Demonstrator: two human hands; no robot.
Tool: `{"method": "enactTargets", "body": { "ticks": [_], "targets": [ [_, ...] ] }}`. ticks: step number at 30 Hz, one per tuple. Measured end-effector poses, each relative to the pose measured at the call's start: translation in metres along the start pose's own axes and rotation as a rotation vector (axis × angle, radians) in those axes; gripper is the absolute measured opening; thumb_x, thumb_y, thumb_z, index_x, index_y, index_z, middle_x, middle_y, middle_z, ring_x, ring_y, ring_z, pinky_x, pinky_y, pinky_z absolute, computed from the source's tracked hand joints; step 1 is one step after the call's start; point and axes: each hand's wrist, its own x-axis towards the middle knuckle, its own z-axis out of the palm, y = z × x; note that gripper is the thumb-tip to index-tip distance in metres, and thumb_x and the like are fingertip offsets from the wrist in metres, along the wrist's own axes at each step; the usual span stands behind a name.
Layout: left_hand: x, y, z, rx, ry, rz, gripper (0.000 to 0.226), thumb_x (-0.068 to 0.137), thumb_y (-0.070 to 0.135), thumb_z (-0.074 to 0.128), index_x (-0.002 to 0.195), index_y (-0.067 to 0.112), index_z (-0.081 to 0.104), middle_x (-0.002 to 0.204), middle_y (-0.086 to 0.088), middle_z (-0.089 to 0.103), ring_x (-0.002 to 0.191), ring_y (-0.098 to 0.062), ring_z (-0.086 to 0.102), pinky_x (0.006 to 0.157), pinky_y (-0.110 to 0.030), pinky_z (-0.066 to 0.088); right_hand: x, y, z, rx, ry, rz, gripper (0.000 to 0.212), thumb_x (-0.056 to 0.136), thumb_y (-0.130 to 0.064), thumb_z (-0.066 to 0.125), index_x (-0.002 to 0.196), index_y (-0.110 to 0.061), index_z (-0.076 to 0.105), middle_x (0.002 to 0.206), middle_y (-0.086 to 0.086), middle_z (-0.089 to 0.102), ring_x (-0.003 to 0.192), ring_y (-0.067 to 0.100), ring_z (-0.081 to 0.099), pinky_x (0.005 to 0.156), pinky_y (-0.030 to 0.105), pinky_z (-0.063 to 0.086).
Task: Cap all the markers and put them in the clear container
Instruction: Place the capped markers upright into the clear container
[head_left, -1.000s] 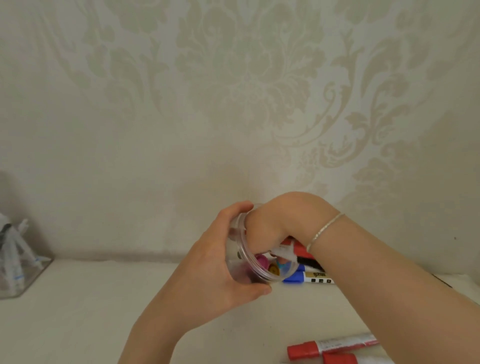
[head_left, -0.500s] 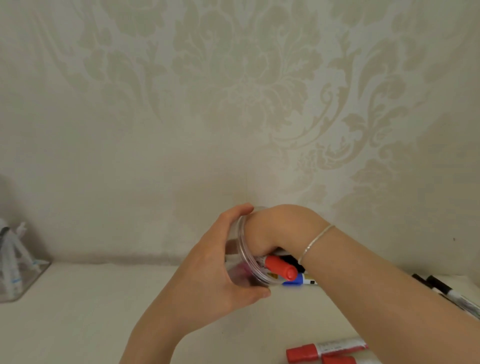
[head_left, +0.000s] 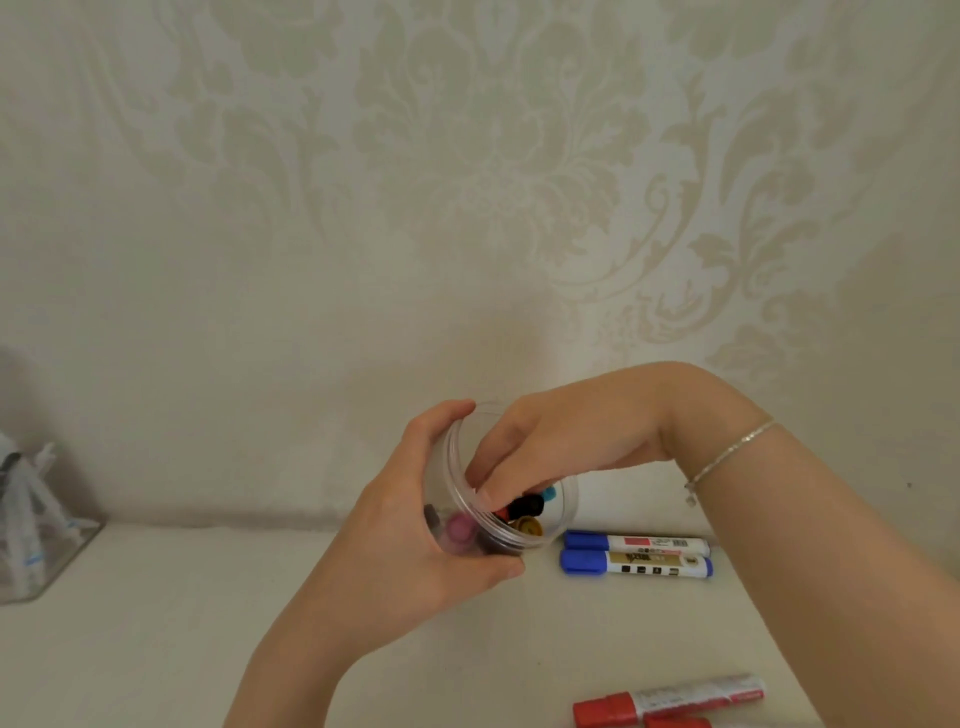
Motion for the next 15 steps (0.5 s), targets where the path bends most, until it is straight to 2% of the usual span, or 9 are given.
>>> {"method": "enactTargets", "body": {
  "ticks": [2, 5, 9, 12, 15],
  "targets": [
    [-0.001, 0.002, -0.001, -0.025, 0.011, -0.006, 0.098, 0.056, 0.005, 0.09, 0.126, 0.046, 0.036, 0.114, 0.042, 0.051, 0.1, 0.017, 0.056, 0.074, 0.002, 0.039, -0.004, -0.001, 0.002, -0.049, 0.021, -0.024, 0.034, 0.087, -0.017, 0.065, 0.12, -0.009, 0.064, 0.116, 0.001, 0.066, 0.109, 0.011, 0.06, 0.101, 0.027, 0.045],
    [-0.001, 0.004, -0.001, -0.059, -0.004, -0.015, 0.098, 0.057, -0.004, 0.087, 0.129, 0.039, 0.037, 0.109, 0.044, 0.053, 0.094, 0.018, 0.059, 0.072, 0.003, 0.04, -0.002, -0.003, 0.004, -0.159, 0.098, -0.04, 0.049, 0.081, -0.02, 0.072, 0.128, -0.019, 0.059, 0.127, -0.008, 0.06, 0.119, 0.009, 0.054, 0.106, 0.028, 0.041],
    [-0.001, 0.0, -0.003, -0.068, -0.02, -0.018, 0.105, 0.056, -0.001, 0.089, 0.133, 0.042, 0.033, 0.113, 0.044, 0.053, 0.1, 0.021, 0.055, 0.076, 0.005, 0.037, 0.003, -0.004, 0.01, -0.181, 0.112, -0.083, 0.054, 0.082, -0.018, 0.065, 0.135, -0.023, 0.051, 0.136, -0.011, 0.051, 0.127, 0.007, 0.045, 0.108, 0.028, 0.037],
    [-0.002, -0.004, -0.003, -0.034, -0.037, -0.005, 0.111, 0.053, 0.009, 0.093, 0.137, 0.048, 0.032, 0.123, 0.039, 0.05, 0.114, 0.019, 0.048, 0.083, 0.004, 0.034, 0.013, -0.006, 0.021, -0.179, 0.073, -0.093, 0.042, 0.087, -0.019, 0.06, 0.129, -0.015, 0.054, 0.129, -0.001, 0.057, 0.118, 0.015, 0.053, 0.103, 0.033, 0.042],
    [-0.001, -0.003, -0.002, -0.028, -0.067, 0.0, 0.113, 0.052, 0.006, 0.092, 0.138, 0.046, 0.031, 0.121, 0.046, 0.047, 0.112, 0.02, 0.048, 0.083, 0.004, 0.034, 0.02, -0.005, 0.03, -0.133, 0.047, -0.121, 0.032, 0.085, -0.008, 0.057, 0.117, -0.004, 0.061, 0.116, 0.015, 0.064, 0.107, 0.03, 0.059, 0.098, 0.048, 0.046]
  ]
}}
